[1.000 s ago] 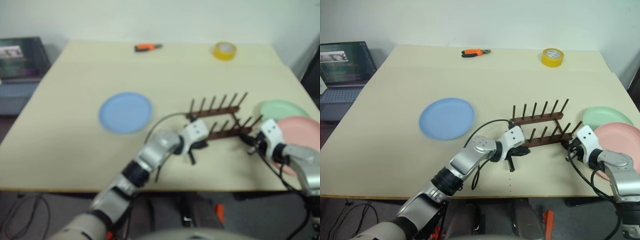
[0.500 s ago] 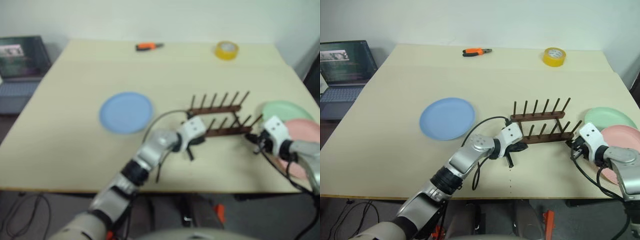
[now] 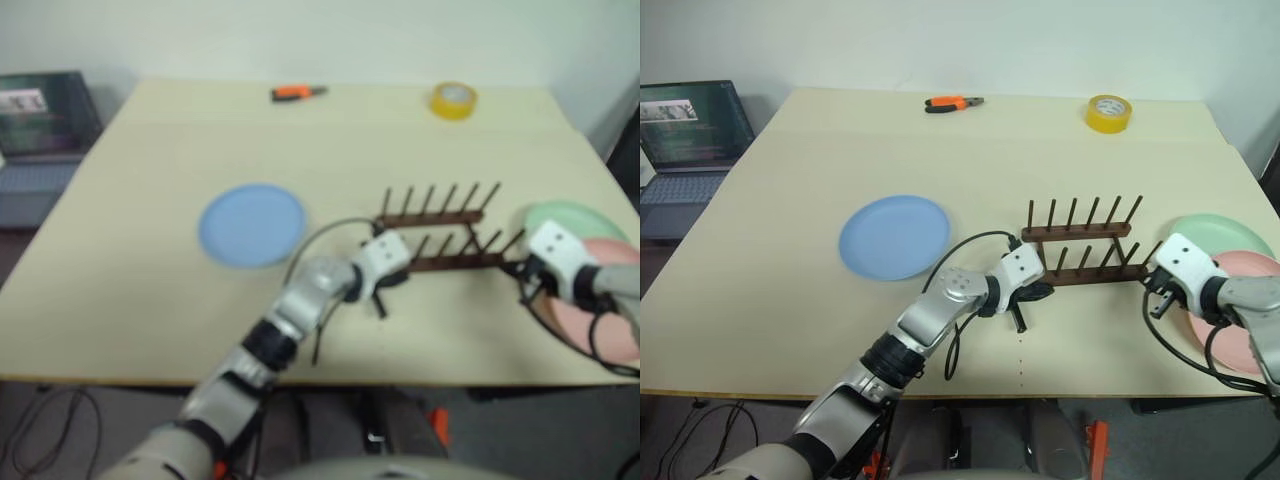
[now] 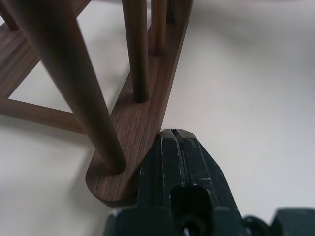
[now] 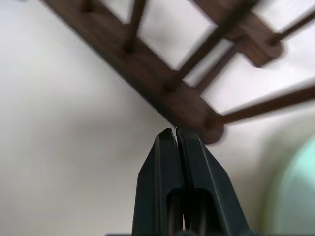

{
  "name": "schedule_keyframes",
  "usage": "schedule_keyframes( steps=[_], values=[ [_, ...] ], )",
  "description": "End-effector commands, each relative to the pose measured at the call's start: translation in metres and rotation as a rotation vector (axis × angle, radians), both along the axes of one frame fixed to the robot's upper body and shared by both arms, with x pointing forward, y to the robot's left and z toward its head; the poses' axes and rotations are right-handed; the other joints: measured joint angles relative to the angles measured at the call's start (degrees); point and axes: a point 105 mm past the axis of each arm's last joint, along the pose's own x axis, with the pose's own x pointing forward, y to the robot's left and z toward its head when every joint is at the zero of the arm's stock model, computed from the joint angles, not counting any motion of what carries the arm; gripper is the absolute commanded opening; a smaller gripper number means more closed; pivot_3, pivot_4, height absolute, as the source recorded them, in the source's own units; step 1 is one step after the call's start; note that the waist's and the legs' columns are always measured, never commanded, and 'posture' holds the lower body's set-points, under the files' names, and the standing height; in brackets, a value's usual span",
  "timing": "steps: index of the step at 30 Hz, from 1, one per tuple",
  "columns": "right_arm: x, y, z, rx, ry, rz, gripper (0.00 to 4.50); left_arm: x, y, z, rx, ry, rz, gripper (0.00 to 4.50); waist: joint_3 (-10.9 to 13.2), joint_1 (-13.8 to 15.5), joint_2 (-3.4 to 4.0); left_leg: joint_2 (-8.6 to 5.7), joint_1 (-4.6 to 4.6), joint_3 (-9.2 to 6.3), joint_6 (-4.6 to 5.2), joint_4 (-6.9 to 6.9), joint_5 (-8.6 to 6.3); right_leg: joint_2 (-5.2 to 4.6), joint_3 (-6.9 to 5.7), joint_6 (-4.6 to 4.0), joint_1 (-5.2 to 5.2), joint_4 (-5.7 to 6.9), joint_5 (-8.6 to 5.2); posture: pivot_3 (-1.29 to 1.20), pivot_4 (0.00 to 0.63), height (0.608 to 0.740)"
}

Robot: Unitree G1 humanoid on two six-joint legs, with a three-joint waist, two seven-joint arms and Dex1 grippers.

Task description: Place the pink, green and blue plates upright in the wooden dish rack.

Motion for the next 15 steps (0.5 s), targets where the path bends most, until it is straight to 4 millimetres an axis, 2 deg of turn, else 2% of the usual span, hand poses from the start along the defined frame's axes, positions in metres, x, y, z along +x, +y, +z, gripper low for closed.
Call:
schedule_keyframes(
  steps=[1,7,15],
  values=[
    [0.011,0.005,0.005,-0.057,-0.046,0.024,0.05,0.002,-0.005,0.009,-0.023,-0.036,-0.004,0.0,0.0,0.0,0.0,0.0,0.0,0.01,0.0,0.0,0.0,0.0,0.01,0.0,0.0,0.0,0.0,0.0,0.15,0.74],
    [0.023,0.007,0.002,-0.103,-0.06,0.041,0.05,0.005,-0.005,0.011,-0.029,-0.047,0.018,0.0,0.0,0.0,0.0,0.01,-0.05,0.06,0.0,-0.02,0.0,0.0,0.01,0.02,-0.01,-0.09,0.01,0.0,0.15,0.74],
    [0.029,0.011,-0.002,-0.142,-0.051,0.077,0.05,0.01,-0.002,0.013,-0.029,-0.068,0.057,0.0,0.0,0.0,0.0,0.02,-0.05,0.09,0.01,-0.05,-0.01,0.0,0.02,0.03,-0.03,-0.11,0.02,0.0,0.15,0.74]
  ],
)
